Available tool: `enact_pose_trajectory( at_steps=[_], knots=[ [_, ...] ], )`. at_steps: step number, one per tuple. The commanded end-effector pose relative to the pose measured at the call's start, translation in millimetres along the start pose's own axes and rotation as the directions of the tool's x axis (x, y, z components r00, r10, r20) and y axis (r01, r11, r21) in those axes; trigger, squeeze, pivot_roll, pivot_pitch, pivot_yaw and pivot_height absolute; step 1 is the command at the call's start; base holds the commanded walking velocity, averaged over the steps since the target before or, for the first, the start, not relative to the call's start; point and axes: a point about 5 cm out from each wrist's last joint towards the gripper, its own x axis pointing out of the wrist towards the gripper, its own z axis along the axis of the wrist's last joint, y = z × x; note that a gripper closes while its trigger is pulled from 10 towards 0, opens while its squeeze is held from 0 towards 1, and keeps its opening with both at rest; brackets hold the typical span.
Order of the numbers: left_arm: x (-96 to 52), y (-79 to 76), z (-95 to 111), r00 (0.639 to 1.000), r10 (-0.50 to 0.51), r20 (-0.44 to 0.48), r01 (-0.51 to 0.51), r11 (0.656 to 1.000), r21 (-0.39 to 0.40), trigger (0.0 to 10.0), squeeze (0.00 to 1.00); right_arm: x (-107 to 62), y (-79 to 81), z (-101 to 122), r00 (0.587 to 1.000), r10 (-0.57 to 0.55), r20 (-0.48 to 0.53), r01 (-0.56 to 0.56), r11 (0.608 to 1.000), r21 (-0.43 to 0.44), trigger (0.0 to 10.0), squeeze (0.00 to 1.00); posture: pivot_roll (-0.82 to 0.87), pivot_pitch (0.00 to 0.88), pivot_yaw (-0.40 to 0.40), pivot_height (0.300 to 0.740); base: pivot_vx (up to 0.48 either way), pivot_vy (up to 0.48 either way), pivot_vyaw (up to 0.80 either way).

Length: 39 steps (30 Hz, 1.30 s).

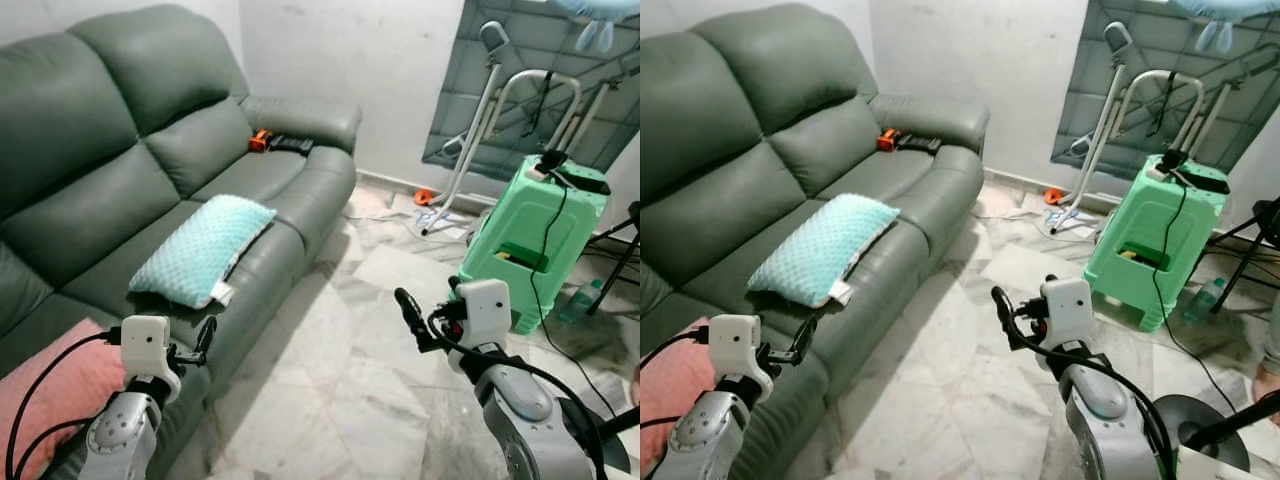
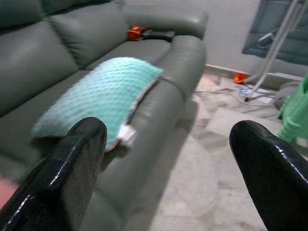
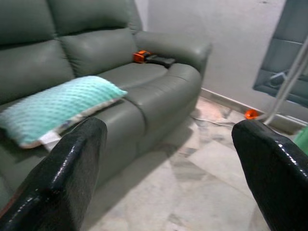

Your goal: Move the pillow to the sofa

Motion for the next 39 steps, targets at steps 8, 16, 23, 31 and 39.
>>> enact_pose_trajectory(
  at_steps=[8,16,23,31,39],
  knots=[
    [5.1,-12.4,5.0,0.999,-0.047,0.022,0.047,0.999,-0.01,10.0,0.0,-2.6,-11.0,3.0,0.999,-0.037,0.003,0.037,0.999,-0.017,10.0,0.0,-0.04,0.014,0.008,0.74,0.418,0.0,-0.5],
    [5.6,-12.6,4.6,0.999,-0.046,0.022,0.046,0.999,-0.01,10.0,0.0,-1.9,-11.0,3.3,0.999,-0.035,0.007,0.035,0.999,-0.018,10.0,0.0,-0.04,0.011,0.006,0.74,0.418,0.0,-0.33],
    [6.5,-12.1,4.2,0.998,-0.051,0.021,0.051,0.999,-0.009,10.0,0.0,-0.6,-10.7,3.3,0.999,-0.034,0.006,0.035,0.999,-0.019,10.0,0.0,-0.04,0.006,0.007,0.74,0.417,0.0,0.0],
    [6.9,-11.6,4.1,0.998,-0.054,0.02,0.054,0.999,-0.004,10.0,0.0,-0.8,-10.3,3.3,0.999,-0.034,0.009,0.034,0.999,-0.019,10.0,0.0,-0.04,0.008,0.01,0.74,0.417,0.0,-0.18],
    [7.2,-10.9,4.4,0.998,-0.054,0.023,0.054,0.999,-0.001,10.0,0.0,-0.6,-8.8,2.9,0.999,-0.032,0.011,0.032,0.999,-0.018,10.0,0.0,-0.04,0.012,0.013,0.74,0.424,0.0,0.0]
  ],
)
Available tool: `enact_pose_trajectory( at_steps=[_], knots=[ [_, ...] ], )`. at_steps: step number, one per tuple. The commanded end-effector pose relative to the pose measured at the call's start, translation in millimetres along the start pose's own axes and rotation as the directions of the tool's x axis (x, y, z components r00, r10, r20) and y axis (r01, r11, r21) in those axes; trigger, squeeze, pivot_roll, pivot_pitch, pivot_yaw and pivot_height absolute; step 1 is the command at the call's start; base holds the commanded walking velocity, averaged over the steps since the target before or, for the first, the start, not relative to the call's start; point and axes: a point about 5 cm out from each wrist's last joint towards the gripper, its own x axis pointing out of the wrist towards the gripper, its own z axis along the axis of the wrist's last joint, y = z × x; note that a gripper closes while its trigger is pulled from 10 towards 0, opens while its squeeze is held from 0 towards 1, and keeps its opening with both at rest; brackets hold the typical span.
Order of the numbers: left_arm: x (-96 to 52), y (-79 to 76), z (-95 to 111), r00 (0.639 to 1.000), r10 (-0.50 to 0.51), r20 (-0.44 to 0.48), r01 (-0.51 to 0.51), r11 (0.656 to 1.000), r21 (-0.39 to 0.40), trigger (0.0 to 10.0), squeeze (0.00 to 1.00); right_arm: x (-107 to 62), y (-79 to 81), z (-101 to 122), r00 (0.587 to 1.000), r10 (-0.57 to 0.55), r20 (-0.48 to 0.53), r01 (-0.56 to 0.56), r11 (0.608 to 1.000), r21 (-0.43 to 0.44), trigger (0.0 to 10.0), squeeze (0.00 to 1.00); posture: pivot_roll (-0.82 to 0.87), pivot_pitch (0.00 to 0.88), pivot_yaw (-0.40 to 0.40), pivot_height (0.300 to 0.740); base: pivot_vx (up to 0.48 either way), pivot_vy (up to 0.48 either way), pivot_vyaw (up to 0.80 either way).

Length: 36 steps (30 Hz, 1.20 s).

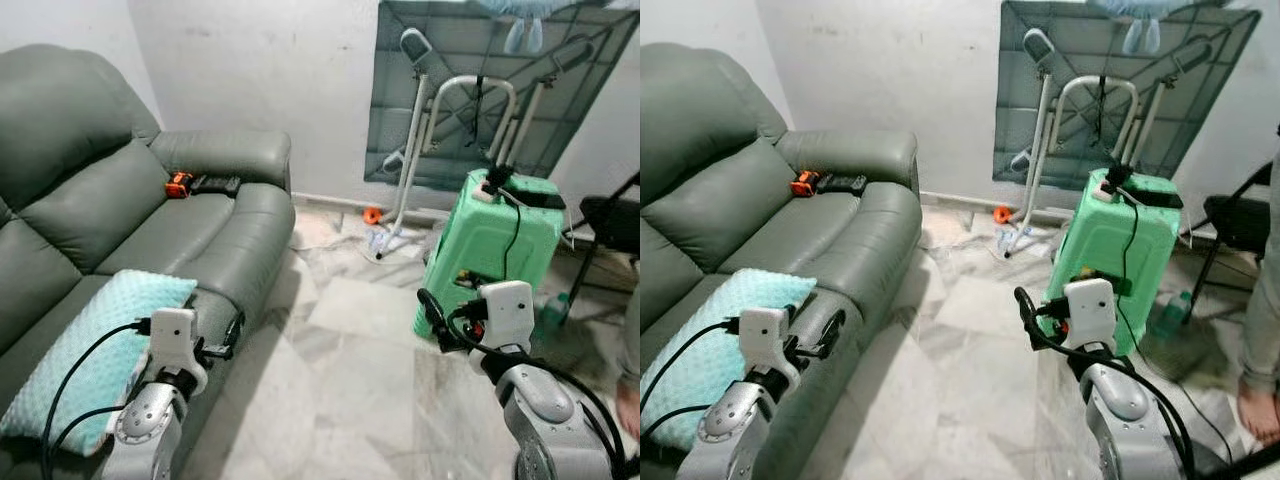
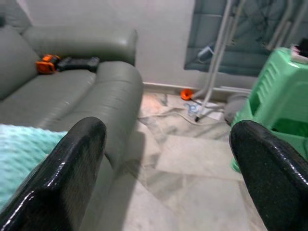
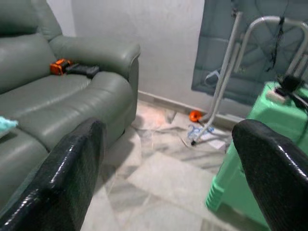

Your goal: Move the pillow to the sofa

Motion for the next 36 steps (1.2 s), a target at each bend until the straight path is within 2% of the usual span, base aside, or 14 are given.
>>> enact_pose_trajectory(
  at_steps=[1,36],
  knots=[
    [-2.5,9.2,2.1,1.0,0.023,0.003,-0.023,1.0,0.021,10.0,0.0,2.9,7.2,5.9,0.999,0.019,0.028,-0.019,1.0,0.006,10.0,0.0,-0.04,0.012,0.013,0.74,0.439,0.0,0.0],
    [-2.3,8.5,1.8,1.0,0.024,0.004,-0.024,0.999,0.027,10.0,0.0,1.8,8.3,3.4,1.0,0.015,0.027,-0.015,1.0,0.004,10.0,0.0,-0.04,0.017,0.02,0.74,0.46,0.0,0.0]
  ],
)
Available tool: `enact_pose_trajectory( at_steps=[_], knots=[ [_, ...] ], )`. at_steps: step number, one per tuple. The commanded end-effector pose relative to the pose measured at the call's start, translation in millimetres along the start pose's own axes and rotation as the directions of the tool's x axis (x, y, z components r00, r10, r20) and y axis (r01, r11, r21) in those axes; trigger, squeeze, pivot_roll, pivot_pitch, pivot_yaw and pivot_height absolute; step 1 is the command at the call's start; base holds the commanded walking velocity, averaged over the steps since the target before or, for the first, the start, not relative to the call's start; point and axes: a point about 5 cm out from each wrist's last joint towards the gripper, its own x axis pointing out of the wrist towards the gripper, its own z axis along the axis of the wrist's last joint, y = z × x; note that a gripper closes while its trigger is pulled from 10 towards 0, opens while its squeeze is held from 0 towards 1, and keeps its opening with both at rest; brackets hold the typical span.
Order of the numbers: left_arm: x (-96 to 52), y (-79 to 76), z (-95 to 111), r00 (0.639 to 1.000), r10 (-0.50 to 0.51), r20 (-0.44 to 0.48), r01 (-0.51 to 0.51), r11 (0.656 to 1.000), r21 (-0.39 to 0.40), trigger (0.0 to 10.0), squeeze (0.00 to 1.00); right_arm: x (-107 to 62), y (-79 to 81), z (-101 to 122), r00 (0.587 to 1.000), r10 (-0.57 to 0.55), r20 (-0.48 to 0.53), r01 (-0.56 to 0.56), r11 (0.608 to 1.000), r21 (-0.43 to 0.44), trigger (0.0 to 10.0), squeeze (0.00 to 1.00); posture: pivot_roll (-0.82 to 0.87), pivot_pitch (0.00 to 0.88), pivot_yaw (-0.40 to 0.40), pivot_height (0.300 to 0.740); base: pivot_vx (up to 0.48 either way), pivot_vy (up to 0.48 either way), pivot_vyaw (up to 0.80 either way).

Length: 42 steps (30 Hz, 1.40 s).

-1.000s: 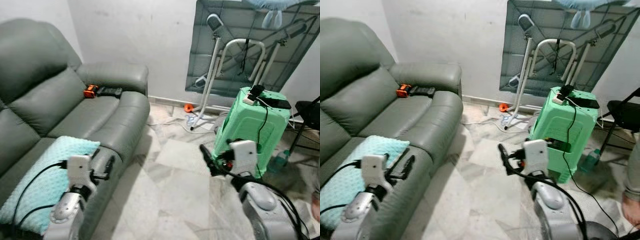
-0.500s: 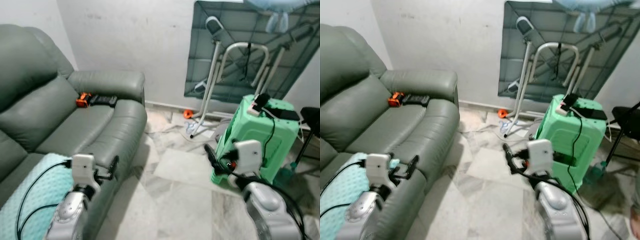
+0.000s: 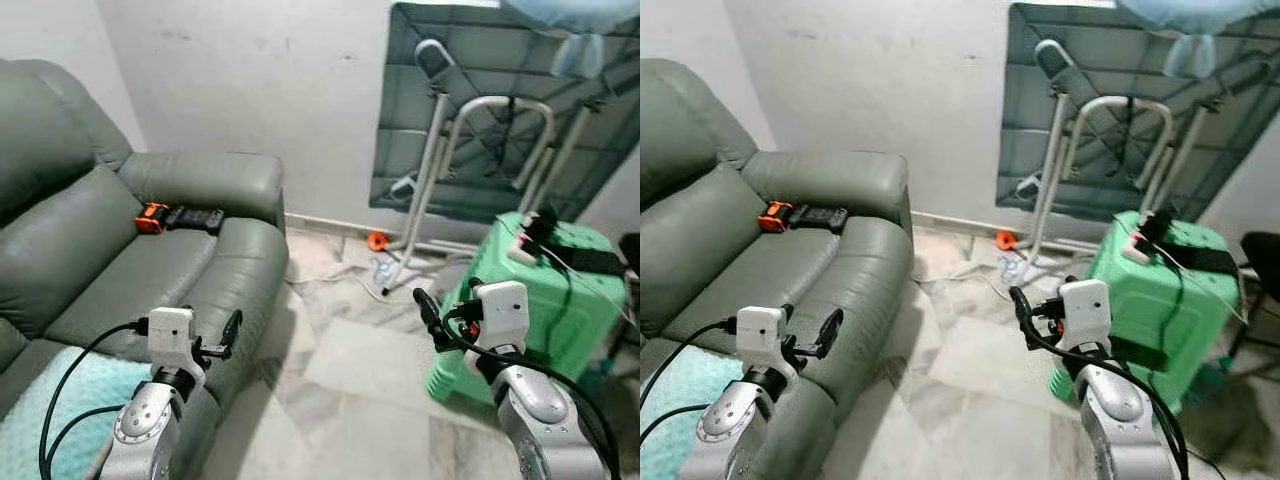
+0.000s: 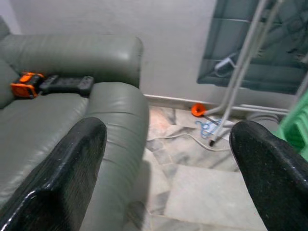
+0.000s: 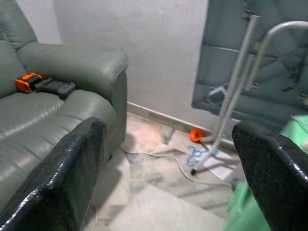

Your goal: Move the pillow to the sofa

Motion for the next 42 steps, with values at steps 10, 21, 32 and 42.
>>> enact_pose_trajectory(
  at_steps=[10,21,32,42],
  knots=[
    [-1.4,7.4,3.0,1.0,0.017,0.004,-0.017,1.0,0.022,10.0,0.0,2.6,5.2,4.3,1.0,0.016,0.022,-0.016,1.0,0.005,10.0,0.0,-0.04,0.018,0.021,0.74,0.463,0.0,0.0],
    [-2.1,6.6,1.7,1.0,0.008,-0.001,-0.008,1.0,0.023,10.0,0.0,3.2,6.1,3.2,1.0,0.02,0.019,-0.02,1.0,0.004,10.0,0.0,-0.04,0.017,0.022,0.74,0.464,0.0,0.0],
    [-1.7,8.7,-2.2,1.0,0.005,-0.015,-0.005,0.999,0.034,10.0,0.0,4.2,5.8,0.8,1.0,0.023,0.013,-0.023,1.0,0.004,10.0,0.0,-0.04,0.013,0.024,0.74,0.462,0.0,0.0],
    [-4.2,20.5,-24.3,0.994,0.044,-0.1,-0.041,0.998,0.038,10.0,0.0,3.9,-0.2,-12.3,1.0,0.004,-0.025,-0.005,1.0,-0.005,10.0,0.0,-0.04,0.007,0.022,0.74,0.221,0.0,0.0]
  ],
)
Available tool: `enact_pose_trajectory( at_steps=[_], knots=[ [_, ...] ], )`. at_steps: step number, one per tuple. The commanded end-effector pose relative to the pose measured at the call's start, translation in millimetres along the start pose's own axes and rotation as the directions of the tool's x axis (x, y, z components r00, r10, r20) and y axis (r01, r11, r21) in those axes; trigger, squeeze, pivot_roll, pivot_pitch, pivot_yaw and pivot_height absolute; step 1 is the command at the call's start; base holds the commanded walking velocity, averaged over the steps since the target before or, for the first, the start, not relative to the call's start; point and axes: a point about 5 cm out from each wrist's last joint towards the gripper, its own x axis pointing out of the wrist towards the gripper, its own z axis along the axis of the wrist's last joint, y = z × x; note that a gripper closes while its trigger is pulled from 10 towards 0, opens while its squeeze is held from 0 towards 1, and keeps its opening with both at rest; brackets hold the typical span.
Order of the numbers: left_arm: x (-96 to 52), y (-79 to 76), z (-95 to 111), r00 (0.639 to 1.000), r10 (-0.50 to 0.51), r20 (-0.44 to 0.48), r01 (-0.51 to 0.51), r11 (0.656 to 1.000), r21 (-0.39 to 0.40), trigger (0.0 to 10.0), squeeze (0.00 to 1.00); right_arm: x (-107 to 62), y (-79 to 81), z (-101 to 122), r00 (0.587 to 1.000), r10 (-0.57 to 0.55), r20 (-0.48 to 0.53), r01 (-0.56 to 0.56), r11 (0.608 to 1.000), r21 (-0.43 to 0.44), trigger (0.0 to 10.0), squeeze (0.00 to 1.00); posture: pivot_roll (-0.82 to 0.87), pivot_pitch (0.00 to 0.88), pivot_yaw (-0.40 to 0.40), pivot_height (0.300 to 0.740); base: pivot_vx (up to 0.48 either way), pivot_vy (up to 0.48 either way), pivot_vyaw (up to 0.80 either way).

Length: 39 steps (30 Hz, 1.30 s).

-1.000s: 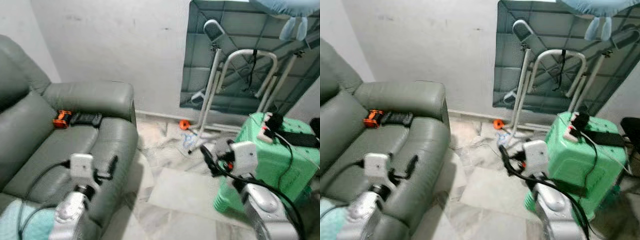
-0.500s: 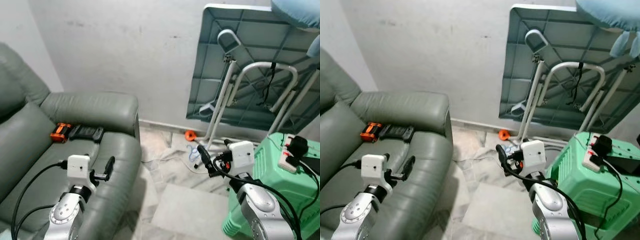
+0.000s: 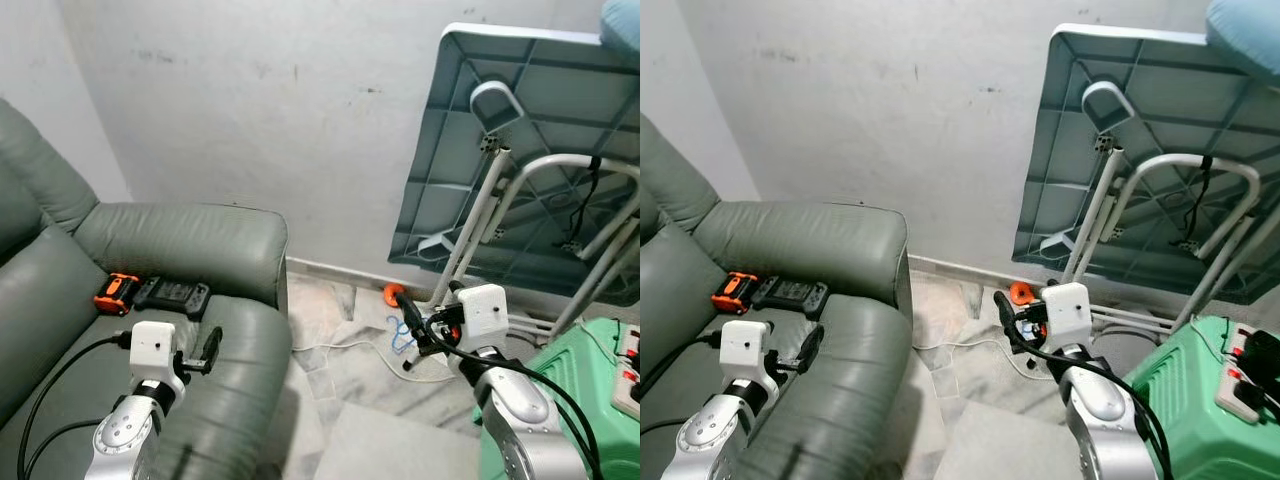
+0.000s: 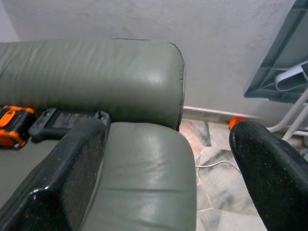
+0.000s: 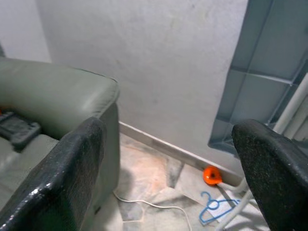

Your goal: Move the pillow to the sofa

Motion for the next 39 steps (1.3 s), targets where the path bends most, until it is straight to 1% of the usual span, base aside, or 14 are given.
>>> enact_pose_trajectory(
  at_steps=[1,2,6,13,16,19,20,21,24,27,30,34,37,39],
  knots=[
    [0.3,5.2,-14.1,0.998,0.029,-0.06,-0.029,1.0,-0.002,10.0,0.0,-3.8,-9.8,-11.5,0.999,-0.04,-0.036,0.04,0.999,-0.006,10.0,0.0,-0.04,0.008,0.019,0.74,0.0,0.0,0.0],
    [-1.9,16.8,-29.0,0.991,0.062,-0.121,-0.064,0.998,-0.013,10.0,0.0,-8.1,-13.7,-25.3,0.995,-0.064,-0.077,0.064,0.998,-0.004,10.0,0.0,-0.04,0.008,0.019,0.74,0.0,0.0,0.0],
    [-6.8,25.3,-44.1,0.979,0.081,-0.189,-0.084,0.996,-0.006,10.0,0.0,-13.4,-18.0,-41.2,0.988,-0.088,-0.126,0.088,0.996,-0.003,10.0,0.0,-0.05,0.007,0.018,0.74,0.0,0.0,0.0],
    [-39.6,36.5,-96.3,0.905,0.114,-0.411,-0.129,0.992,-0.008,10.0,0.0,-36.6,-30.6,-97.5,0.935,-0.159,-0.316,0.162,0.987,-0.017,10.0,0.0,-0.05,0.001,0.021,0.74,0.0,0.0,0.0],
    [-60.5,34.6,-122.3,0.826,0.122,-0.55,-0.14,0.99,0.01,10.0,0.0,-49.4,-35.7,-126.4,0.886,-0.19,-0.423,0.192,0.981,-0.039,10.0,0.0,-0.06,0.0,0.022,0.74,0.0,0.0,0.0],
    [-62.9,34.1,-125.1,0.816,0.124,-0.565,-0.142,0.99,0.012,10.0,0.0,-51.6,-36.4,-130.2,0.877,-0.198,-0.438,0.195,0.979,-0.052,10.0,0.0,-0.06,0.0,0.022,0.74,0.0,0.0,0.0],
    [-71.3,28.8,-135.8,0.768,0.119,-0.629,-0.133,0.991,0.025,10.0,0.0,-61.0,-37.6,-146.2,0.837,-0.212,-0.504,0.199,0.977,-0.081,10.0,0.0,-0.06,0.0,0.021,0.74,0.0,0.0,0.0],
    [-71.3,28.8,-135.8,0.768,0.119,-0.629,-0.133,0.991,0.025,10.0,0.0,-61.0,-37.6,-146.2,0.837,-0.212,-0.504,0.199,0.977,-0.081,10.0,0.0,-0.06,0.0,0.021,0.74,0.0,0.0,0.0],
    [-88.5,22.2,-152.2,0.683,0.128,-0.72,-0.133,0.99,0.049,10.0,0.0,-80.0,-38.0,-168.1,0.766,-0.225,-0.603,0.217,0.972,-0.087,10.0,0.0,-0.06,0.0,0.023,0.74,0.0,0.0,0.0],
    [-98.2,20.8,-159.3,0.635,0.138,-0.76,-0.122,0.989,0.078,10.0,0.0,-94.5,-38.0,-181.7,0.707,-0.221,-0.672,0.208,0.973,-0.102,10.0,0.0,-0.07,0.0,0.024,0.74,0.0,0.0,0.0],
    [-98.3,18.7,-160.8,0.616,0.151,-0.773,-0.113,0.988,0.103,10.0,0.0,-110.8,-33.4,-197.1,0.613,-0.204,-0.763,0.164,0.978,-0.129,10.0,0.0,-0.06,0.0,0.021,0.74,0.0,0.0,0.0],
    [-87.9,14.6,-156.9,0.621,0.162,-0.767,-0.104,0.987,0.123,10.0,0.0,-117.5,-22.4,-205.6,0.552,-0.152,-0.82,0.043,0.987,-0.155,10.0,0.0,-0.06,0.0,0.016,0.74,0.0,0.0,0.0],
    [-83.6,12.9,-155.3,0.622,0.165,-0.766,-0.095,0.986,0.135,10.0,0.0,-117.3,-19.2,-206.9,0.537,-0.136,-0.833,0.006,0.987,-0.158,10.0,0.0,-0.06,0.0,0.013,0.74,0.0,0.0,0.0],
    [-72.8,10.0,-150.2,0.622,0.18,-0.762,-0.078,0.983,0.168,10.0,0.0,-102.6,-16.0,-202.6,0.552,-0.126,-0.825,0.02,0.99,-0.138,10.0,0.0,-0.07,0.0,0.011,0.74,0.0,0.0,0.0]
  ],
)
